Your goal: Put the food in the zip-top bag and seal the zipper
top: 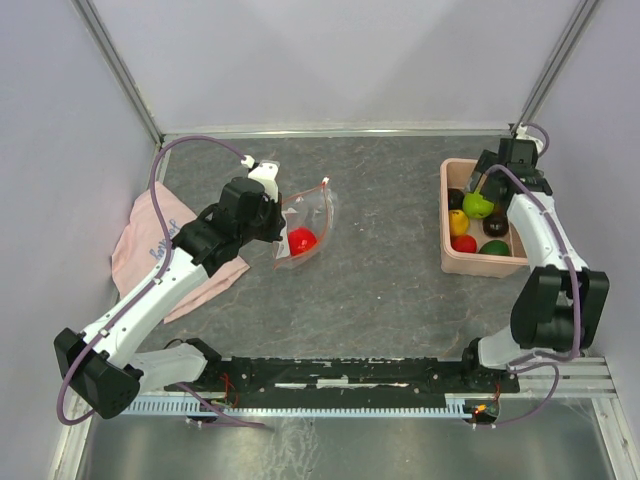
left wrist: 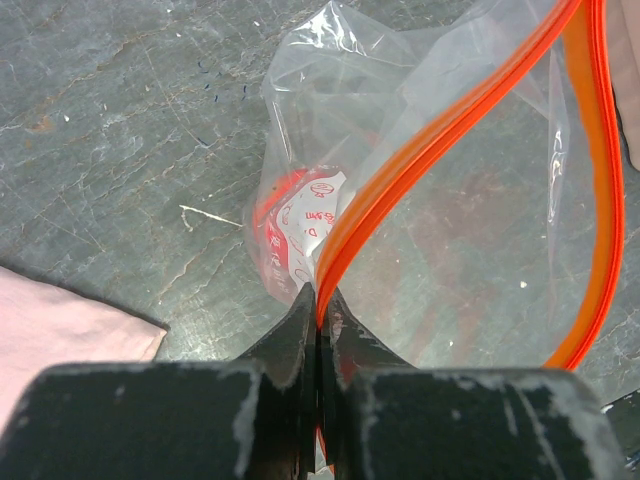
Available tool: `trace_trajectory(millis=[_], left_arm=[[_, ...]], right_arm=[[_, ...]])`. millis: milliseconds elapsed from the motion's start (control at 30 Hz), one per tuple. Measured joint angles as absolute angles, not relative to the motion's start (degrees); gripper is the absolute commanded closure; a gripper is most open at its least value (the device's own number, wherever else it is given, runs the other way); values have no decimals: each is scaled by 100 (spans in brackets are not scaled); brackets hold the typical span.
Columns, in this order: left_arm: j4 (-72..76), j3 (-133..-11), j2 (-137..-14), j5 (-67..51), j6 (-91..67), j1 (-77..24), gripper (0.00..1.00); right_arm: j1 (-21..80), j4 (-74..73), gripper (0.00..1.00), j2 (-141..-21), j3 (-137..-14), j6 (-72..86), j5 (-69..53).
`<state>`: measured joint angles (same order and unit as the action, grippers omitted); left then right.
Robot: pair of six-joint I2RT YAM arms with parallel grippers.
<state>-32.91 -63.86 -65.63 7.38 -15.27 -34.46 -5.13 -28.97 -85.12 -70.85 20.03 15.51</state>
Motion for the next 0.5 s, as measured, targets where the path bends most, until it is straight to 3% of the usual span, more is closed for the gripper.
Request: trace_trajectory(millis=[500], left_arm=[[-3291, -6386, -6613, 738, -1525, -3378, 97]], right_arm=[[-945, -1994, 0, -10084, -7085, 2432, 753]])
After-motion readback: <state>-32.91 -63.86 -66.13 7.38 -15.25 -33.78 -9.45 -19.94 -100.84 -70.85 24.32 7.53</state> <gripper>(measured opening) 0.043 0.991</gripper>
